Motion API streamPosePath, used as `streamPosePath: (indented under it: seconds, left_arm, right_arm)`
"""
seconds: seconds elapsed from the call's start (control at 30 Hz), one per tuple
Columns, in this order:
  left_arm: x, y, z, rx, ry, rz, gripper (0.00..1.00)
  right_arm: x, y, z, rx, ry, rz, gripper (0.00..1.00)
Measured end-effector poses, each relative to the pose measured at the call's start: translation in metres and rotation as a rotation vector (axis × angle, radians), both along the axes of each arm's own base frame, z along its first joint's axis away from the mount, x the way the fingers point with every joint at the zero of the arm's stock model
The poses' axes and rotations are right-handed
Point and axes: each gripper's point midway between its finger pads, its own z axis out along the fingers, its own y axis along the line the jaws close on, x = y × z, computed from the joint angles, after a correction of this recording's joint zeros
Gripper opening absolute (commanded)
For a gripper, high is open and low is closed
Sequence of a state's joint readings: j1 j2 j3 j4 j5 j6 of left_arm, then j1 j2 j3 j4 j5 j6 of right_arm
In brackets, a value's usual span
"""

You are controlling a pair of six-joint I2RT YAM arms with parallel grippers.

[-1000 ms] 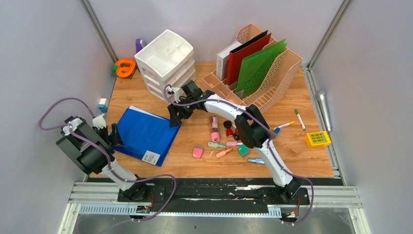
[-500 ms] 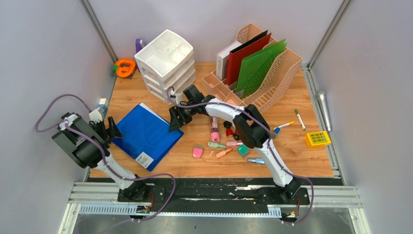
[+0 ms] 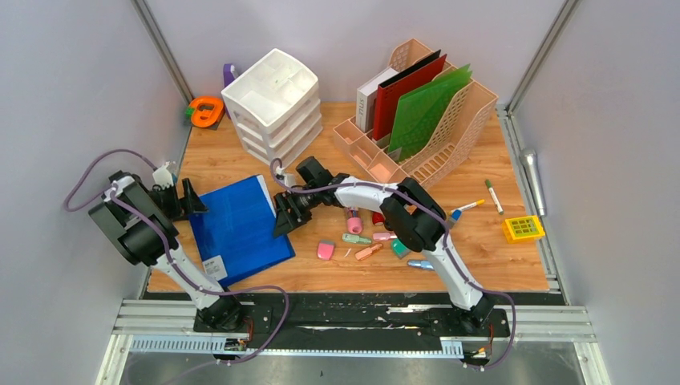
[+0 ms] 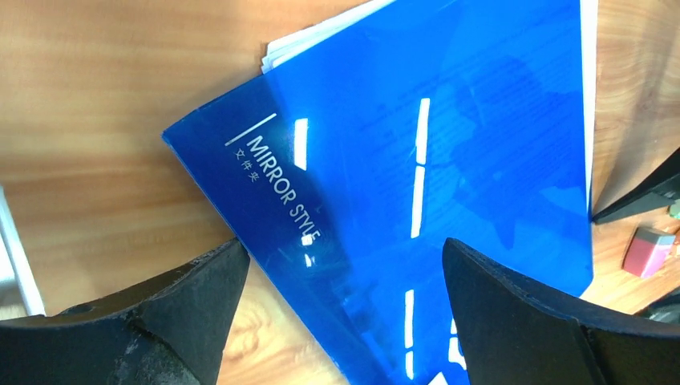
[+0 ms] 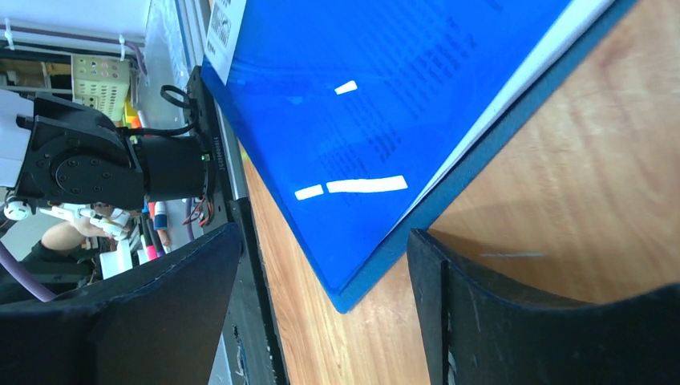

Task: Organize the desk
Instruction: Pick up the folder from the corner of the board.

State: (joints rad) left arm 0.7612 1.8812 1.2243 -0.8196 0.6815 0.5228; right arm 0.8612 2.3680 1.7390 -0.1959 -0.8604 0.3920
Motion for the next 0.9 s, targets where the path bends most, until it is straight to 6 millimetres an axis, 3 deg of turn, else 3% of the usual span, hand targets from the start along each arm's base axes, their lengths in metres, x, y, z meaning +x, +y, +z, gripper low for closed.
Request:
streamPosePath:
  seconds: [0.2, 0.47, 0.9]
  left_arm:
    - [0.016, -0.01, 0.003, -0.034, -0.062, -0.068, 0.99]
    - [0.013, -0.03, 0.01, -0.114, -0.111, -0.182, 0.94]
    - [0.011, -0.056, 0.046, -0.198, -0.24, -0.342, 0.85]
  right_arm:
    - [-0.011, 0.004, 0.0, 0.007, 0.01, 0.023, 0.76]
    - [-0.011, 0.004, 0.0, 0.009, 0.013, 0.026, 0.76]
    - [-0.012, 0.003, -0.001, 0.018, 0.038, 0.045, 0.74]
